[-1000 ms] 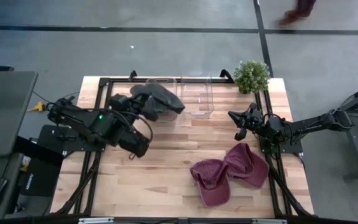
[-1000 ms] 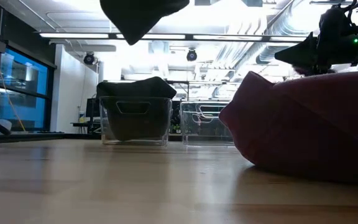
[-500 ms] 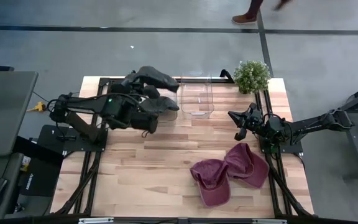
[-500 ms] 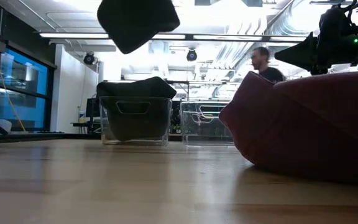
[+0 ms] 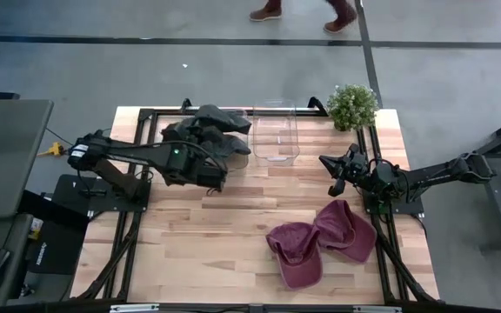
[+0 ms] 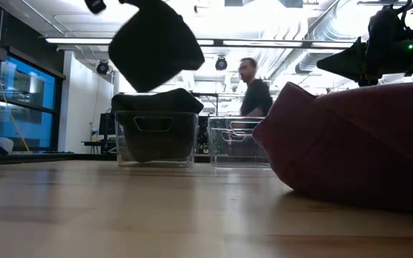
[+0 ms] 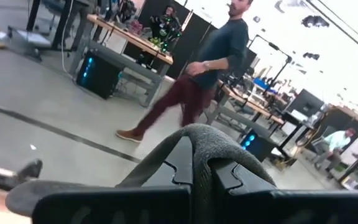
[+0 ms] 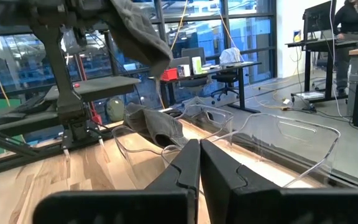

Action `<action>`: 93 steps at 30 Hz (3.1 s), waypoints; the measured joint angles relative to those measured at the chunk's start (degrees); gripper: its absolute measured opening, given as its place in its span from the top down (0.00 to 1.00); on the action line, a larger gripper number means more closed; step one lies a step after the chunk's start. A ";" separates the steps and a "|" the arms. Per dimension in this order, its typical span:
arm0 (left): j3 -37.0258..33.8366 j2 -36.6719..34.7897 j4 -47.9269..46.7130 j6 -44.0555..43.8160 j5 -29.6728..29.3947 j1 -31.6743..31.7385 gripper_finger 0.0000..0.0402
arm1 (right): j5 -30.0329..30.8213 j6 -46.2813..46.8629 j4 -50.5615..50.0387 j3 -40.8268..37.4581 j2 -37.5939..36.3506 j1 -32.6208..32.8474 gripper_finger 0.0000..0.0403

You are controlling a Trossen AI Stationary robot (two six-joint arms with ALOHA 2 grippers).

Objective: Pick & Place hat
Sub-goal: Put the black cap into the left transparent bin

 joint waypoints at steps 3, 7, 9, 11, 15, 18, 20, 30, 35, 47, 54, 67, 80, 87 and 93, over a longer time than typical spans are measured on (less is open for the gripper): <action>-2.56 0.14 2.76 -1.98 0.09 1.16 1.00 | 0.00 0.00 0.00 0.01 0.01 0.01 0.98; -4.74 0.08 5.58 -1.98 -0.37 2.53 1.00 | 0.00 0.00 0.00 -0.01 0.00 0.01 0.98; -4.91 0.08 5.28 -1.70 -0.49 2.67 1.00 | 0.00 0.00 0.01 0.01 0.02 -0.01 0.99; -4.91 0.08 5.67 -0.85 -0.77 2.57 1.00 | 0.01 0.00 -0.01 0.01 0.00 -0.01 0.99; -4.91 0.08 5.70 0.94 -0.78 1.74 1.00 | 0.00 0.00 -0.01 -0.01 0.01 -0.01 0.98; -4.68 0.08 5.68 2.19 -0.74 1.35 1.00 | 0.00 0.00 -0.01 -0.01 0.00 -0.01 0.98; -4.28 0.08 5.70 2.64 -0.75 0.75 1.00 | 0.00 0.00 -0.01 0.00 0.01 0.00 0.98; -2.91 0.08 6.15 5.19 -0.60 0.64 1.00 | 0.00 0.00 -0.01 0.00 0.02 0.00 0.99; -2.90 0.08 6.19 8.30 -0.50 0.64 1.00 | 1.09 0.09 0.89 0.01 0.02 -0.03 0.98; 0.74 0.08 6.96 10.74 1.88 -0.84 1.00 | -20.58 -14.40 2.57 8.94 2.63 -2.35 0.98; 6.88 0.08 15.71 24.30 1.92 -3.64 1.00 | -13.65 -20.98 -17.27 26.79 15.90 -5.41 0.93; 8.00 0.12 32.31 47.44 5.49 -3.44 1.00 | -12.66 -27.50 -20.64 51.97 41.36 -7.16 0.41; 8.00 0.12 33.35 49.11 6.86 -3.44 1.00 | -9.39 -29.96 -29.26 69.09 58.92 -8.87 0.11; 8.00 0.12 33.50 50.45 7.51 -3.44 1.00 | -14.65 -27.63 -29.36 68.47 60.13 -14.42 0.19; 8.00 0.12 33.56 50.98 8.11 -3.44 1.00 | -17.19 -27.07 -29.43 68.12 60.08 -16.49 0.40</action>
